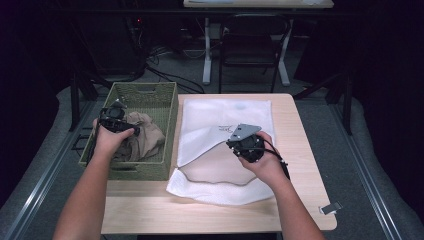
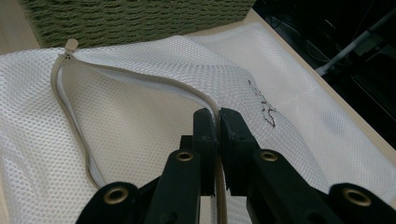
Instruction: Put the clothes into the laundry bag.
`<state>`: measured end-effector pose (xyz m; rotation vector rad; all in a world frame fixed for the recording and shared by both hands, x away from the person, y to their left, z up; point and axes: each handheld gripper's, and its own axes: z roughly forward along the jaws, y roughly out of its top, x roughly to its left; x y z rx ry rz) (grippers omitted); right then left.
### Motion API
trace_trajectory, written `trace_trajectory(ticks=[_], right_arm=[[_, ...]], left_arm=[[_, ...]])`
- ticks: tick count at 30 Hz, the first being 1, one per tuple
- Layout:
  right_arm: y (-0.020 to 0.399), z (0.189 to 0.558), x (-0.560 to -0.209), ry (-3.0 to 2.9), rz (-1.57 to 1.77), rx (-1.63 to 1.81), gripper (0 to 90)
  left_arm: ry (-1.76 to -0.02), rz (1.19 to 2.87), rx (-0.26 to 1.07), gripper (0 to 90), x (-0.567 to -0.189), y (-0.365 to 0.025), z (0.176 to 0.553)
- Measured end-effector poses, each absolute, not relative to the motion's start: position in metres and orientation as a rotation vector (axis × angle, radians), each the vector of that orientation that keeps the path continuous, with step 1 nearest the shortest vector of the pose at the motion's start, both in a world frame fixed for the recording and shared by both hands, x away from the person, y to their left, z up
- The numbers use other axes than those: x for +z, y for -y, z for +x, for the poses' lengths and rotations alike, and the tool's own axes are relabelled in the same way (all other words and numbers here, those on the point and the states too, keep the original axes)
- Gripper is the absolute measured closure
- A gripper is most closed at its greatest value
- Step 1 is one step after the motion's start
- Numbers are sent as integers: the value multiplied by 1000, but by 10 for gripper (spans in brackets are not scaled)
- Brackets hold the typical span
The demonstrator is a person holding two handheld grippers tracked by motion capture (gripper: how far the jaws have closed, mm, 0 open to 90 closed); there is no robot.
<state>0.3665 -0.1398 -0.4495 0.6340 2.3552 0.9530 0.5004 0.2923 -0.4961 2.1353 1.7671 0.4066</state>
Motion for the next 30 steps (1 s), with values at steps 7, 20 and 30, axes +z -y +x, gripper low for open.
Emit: trace_trajectory(ticks=[7, 20, 30], right_arm=[[140, 367, -450, -2354, 633, 955, 852], [140, 366, -450, -2356, 636, 952, 853], [139, 366, -450, -2357, 635, 951, 850]], left_arm=[[-1773, 2110, 353, 0, -501, -294, 503], [-1771, 2094, 257, 8, -513, -286, 506], [-1773, 2124, 240, 12, -518, -281, 508]])
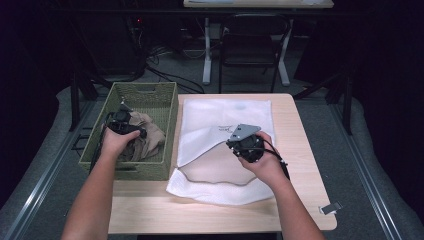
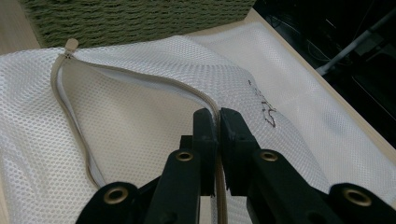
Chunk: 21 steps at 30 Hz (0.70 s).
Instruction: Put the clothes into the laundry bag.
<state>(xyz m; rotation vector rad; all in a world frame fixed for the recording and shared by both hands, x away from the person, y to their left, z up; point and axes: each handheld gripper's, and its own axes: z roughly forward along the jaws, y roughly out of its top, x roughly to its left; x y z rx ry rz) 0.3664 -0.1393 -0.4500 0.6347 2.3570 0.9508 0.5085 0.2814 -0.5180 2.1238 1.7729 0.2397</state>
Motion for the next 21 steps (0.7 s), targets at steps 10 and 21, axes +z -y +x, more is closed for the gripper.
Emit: trace_trajectory(ticks=[10, 21], right_arm=[[139, 366, -450, -2351, 633, 953, 850], [139, 366, -449, -2349, 633, 956, 850]], left_arm=[[-1788, 2158, 229, 38, -524, -278, 510], [-1782, 2193, 254, 126, -526, -276, 510]])
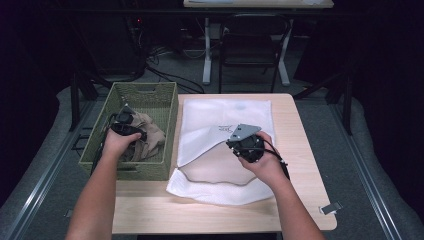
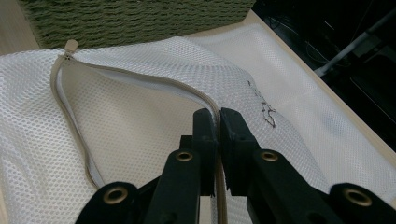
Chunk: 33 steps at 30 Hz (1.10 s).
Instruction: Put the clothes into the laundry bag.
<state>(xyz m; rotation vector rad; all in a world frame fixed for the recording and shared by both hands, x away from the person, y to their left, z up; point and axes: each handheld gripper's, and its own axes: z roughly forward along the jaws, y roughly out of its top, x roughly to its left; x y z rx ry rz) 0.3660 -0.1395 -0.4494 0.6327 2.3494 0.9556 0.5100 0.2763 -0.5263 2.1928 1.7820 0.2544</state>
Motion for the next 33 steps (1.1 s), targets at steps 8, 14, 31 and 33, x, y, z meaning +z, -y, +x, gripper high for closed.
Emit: trace_trajectory(ticks=[8, 14, 31, 33], right_arm=[[140, 366, -449, -2350, 632, 957, 850], [140, 366, -449, -2349, 633, 961, 850], [139, 366, -449, -2352, 632, 962, 850], [139, 366, -449, -2351, 633, 963, 849]], left_arm=[[-1794, 2191, 264, 207, -527, -276, 509], [-1803, 2188, 265, 223, -527, -276, 509], [-1816, 2196, 289, 238, -529, -271, 510], [-1818, 2193, 288, 248, -529, -271, 510]])
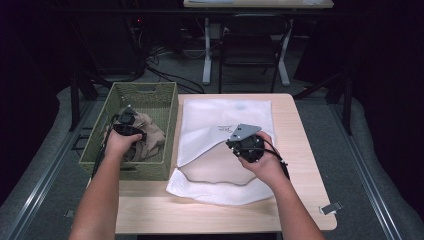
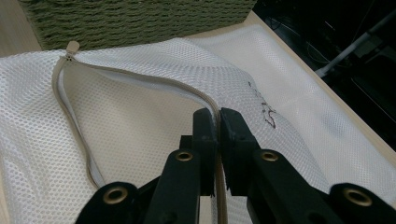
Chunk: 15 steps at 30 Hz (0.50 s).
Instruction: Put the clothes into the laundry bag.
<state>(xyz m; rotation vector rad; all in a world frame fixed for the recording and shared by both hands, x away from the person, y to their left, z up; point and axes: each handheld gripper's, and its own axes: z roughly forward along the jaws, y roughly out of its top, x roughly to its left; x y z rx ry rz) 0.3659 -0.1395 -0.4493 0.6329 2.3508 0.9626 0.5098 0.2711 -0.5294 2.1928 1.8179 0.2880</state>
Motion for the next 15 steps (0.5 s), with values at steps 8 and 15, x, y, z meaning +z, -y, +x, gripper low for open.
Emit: trace_trajectory(ticks=[8, 15], right_arm=[[140, 366, -449, -2348, 633, 965, 850], [141, 366, -449, -2345, 633, 965, 849]], left_arm=[[-1815, 2188, 286, 318, -529, -271, 509], [-1812, 2189, 296, 381, -527, -271, 508]])
